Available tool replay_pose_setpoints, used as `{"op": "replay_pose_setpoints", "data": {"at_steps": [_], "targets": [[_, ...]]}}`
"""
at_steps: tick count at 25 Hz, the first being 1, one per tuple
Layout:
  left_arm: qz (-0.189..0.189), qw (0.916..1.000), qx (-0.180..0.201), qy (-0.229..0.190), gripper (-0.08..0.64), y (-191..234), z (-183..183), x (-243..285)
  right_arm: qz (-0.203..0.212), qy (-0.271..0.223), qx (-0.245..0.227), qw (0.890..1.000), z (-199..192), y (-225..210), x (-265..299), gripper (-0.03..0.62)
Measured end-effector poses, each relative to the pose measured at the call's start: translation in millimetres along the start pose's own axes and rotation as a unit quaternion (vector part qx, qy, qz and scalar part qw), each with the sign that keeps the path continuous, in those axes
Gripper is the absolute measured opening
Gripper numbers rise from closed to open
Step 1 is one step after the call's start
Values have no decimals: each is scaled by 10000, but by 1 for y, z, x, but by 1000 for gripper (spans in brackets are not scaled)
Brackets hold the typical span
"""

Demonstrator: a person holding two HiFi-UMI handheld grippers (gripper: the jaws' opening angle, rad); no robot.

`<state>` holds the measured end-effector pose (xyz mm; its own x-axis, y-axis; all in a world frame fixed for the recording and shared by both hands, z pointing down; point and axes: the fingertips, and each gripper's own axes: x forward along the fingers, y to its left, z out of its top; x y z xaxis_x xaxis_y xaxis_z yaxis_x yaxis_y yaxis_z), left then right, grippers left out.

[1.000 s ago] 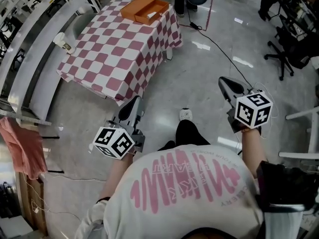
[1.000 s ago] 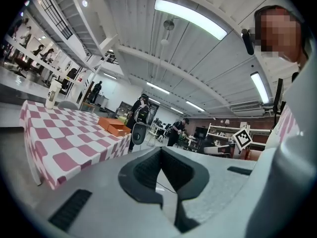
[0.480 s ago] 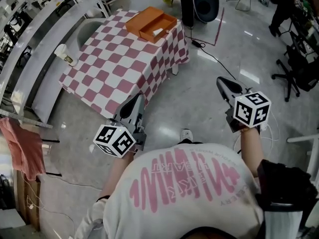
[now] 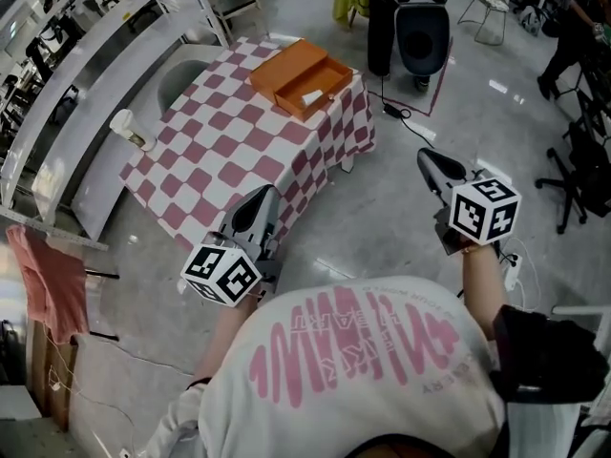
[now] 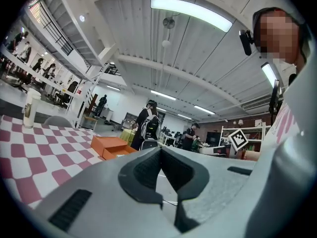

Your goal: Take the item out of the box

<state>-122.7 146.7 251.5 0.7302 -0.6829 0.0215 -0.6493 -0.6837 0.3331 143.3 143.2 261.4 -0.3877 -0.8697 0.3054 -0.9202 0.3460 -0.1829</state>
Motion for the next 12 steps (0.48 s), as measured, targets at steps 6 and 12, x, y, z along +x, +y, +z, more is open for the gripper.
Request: {"op": "replay_pose_setpoints", "data": {"at_steps": [6, 12], "targets": [[46, 10000, 2, -34, 6, 10, 0, 53, 74, 3, 15, 10000, 13, -47, 29, 5], [91, 9999, -69, -19, 6, 18, -8, 93, 72, 36, 69, 9999, 16, -87, 47, 5]]}}
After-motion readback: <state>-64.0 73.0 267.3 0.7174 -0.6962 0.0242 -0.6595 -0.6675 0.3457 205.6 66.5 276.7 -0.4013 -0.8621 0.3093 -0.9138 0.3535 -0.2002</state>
